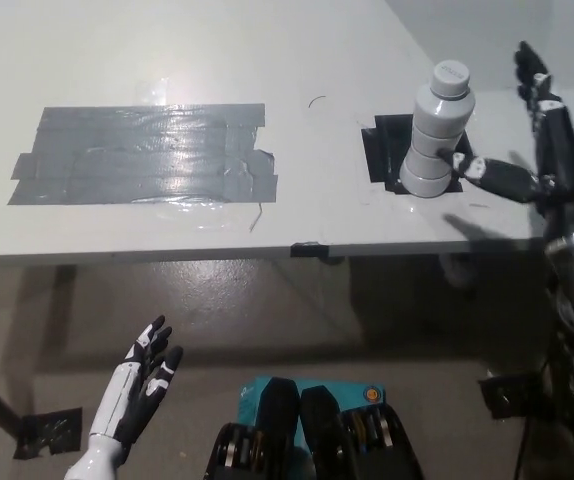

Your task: A white bottle is kept in the middle of the desk infront of the robot and the robot picks it up with its right hand and passes it to a person

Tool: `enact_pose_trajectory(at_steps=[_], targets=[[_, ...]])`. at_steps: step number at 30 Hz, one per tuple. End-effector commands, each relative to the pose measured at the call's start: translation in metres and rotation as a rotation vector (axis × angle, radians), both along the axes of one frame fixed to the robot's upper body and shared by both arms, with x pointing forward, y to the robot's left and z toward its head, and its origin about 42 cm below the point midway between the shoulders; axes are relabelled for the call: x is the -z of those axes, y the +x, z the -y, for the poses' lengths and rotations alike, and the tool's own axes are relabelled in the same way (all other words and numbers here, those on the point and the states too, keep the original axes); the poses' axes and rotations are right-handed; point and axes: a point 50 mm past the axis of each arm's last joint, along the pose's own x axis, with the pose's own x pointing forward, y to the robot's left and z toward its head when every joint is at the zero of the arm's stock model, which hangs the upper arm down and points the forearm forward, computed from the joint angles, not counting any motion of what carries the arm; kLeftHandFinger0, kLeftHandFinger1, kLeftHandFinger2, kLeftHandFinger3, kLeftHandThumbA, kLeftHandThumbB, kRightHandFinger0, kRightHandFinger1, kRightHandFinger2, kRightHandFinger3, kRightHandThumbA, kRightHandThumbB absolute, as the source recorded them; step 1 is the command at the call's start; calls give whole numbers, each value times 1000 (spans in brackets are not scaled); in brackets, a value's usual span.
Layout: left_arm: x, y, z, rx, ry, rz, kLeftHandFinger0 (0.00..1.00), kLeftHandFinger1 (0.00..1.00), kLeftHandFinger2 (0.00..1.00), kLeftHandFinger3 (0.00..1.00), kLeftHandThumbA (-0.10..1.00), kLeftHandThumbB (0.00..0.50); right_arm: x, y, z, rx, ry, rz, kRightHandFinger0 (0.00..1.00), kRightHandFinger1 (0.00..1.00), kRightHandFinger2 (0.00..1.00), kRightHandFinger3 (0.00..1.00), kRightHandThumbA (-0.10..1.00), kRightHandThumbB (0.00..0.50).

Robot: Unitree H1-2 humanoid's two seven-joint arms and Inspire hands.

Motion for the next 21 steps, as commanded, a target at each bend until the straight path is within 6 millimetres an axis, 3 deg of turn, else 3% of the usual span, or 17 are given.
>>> enact_pose_trajectory(at_steps=[1,7,9,14,17,21], targets=[[-14,3,-3,-4,12,80,1000,1000,1000,1000,866,64,-29,29,0,13,5,14,1000,1000,1000,1000,1000,482],[-13,4,-5,-5,21,78,1000,1000,1000,1000,876,80,-23,56,-20,20,16,-64,1000,1000,1000,1000,1000,437],[-12,3,-5,-5,16,72,1000,1000,1000,1000,868,64,-18,63,-29,15,4,-78,1000,1000,1000,1000,1000,448],[-13,5,-4,-2,12,75,1000,1000,1000,1000,870,85,-8,77,-40,29,-31,-130,1000,1000,1000,1000,1000,464],[-14,7,-3,5,9,78,1000,1000,1000,1000,858,65,-1,85,-42,28,-65,-165,1000,1000,1000,1000,1000,469],[-16,9,-4,11,17,79,1000,1000,1000,1000,862,76,11,90,-47,-8,0,-264,1000,1000,1000,1000,1000,500]])
